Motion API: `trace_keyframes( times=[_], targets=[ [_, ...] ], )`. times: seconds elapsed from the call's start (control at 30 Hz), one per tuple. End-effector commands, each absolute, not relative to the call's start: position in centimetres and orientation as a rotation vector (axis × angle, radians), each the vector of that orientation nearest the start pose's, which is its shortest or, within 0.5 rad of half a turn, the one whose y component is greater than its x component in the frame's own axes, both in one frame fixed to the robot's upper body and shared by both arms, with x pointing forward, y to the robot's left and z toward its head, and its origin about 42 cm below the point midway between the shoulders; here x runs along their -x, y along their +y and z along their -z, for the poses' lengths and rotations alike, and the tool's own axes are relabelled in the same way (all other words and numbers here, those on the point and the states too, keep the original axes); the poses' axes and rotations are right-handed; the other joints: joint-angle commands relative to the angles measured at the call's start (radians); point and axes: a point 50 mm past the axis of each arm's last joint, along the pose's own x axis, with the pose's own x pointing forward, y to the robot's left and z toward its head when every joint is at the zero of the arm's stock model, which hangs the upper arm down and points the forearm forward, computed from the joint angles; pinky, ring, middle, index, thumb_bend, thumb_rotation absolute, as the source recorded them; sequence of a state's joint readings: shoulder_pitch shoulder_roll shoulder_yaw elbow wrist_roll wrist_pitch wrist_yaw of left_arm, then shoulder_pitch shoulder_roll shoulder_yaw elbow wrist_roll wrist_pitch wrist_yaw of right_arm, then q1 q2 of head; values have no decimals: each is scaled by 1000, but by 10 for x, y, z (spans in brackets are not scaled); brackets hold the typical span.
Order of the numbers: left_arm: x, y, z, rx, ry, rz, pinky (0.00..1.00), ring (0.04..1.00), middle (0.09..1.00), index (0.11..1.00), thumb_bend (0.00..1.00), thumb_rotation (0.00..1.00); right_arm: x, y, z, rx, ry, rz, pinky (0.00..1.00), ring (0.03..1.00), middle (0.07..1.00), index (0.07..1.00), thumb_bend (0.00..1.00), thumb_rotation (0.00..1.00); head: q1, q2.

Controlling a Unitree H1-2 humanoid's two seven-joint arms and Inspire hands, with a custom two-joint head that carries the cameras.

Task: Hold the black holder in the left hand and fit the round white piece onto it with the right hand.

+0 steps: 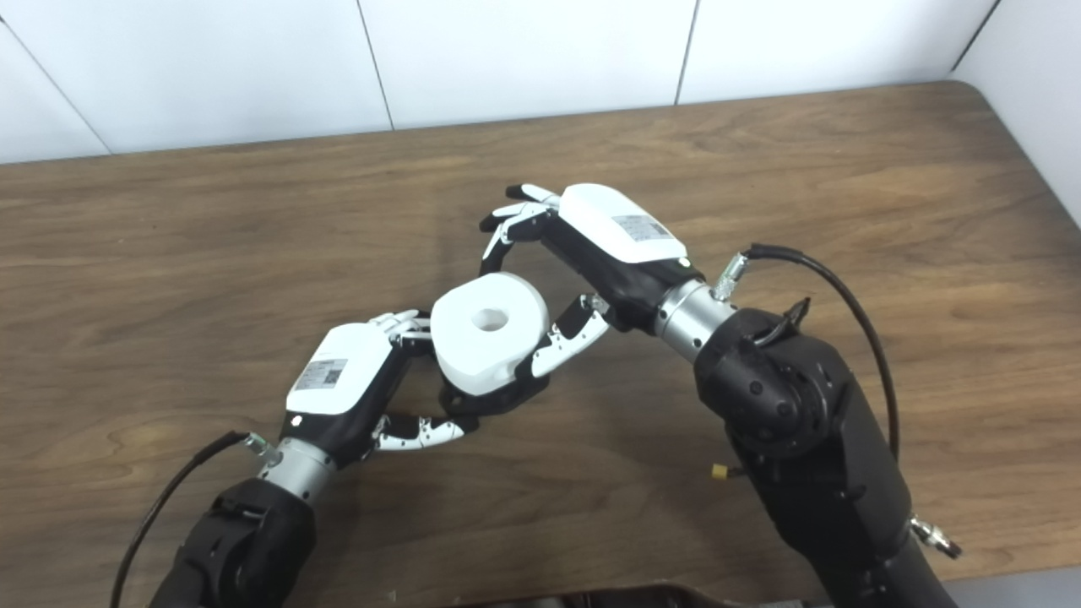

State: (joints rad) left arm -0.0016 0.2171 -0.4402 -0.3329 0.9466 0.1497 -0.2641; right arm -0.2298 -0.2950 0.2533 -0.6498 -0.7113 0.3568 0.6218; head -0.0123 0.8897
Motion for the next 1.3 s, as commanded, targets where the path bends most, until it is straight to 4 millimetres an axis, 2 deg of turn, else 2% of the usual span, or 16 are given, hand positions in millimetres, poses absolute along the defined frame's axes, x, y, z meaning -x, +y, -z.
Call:
trace_keyframes(
  times=[0.0, 0.43, 0.73, 1.27],
  targets=[
    [-244, 147, -141, -1138, -136, 542, 873, 883, 805, 490, 511, 61, -278, -187, -287, 1035, -397, -456, 797, 949, 831, 482, 522, 137, -1, 1],
    [-245, 146, -146, -1133, -132, 542, 881, 886, 805, 490, 511, 60, -279, -189, -283, 1049, -401, -472, 788, 949, 836, 481, 522, 138, 4, 24],
    [-244, 147, -147, -1139, -135, 542, 881, 884, 804, 490, 511, 60, -280, -188, -281, 1058, -406, -479, 810, 955, 832, 481, 522, 137, -1, 23],
    [-244, 148, -148, -1135, -140, 539, 880, 884, 804, 489, 511, 59, -278, -189, -274, 1061, -388, -483, 780, 956, 831, 482, 522, 137, -4, 28]
  ],
)
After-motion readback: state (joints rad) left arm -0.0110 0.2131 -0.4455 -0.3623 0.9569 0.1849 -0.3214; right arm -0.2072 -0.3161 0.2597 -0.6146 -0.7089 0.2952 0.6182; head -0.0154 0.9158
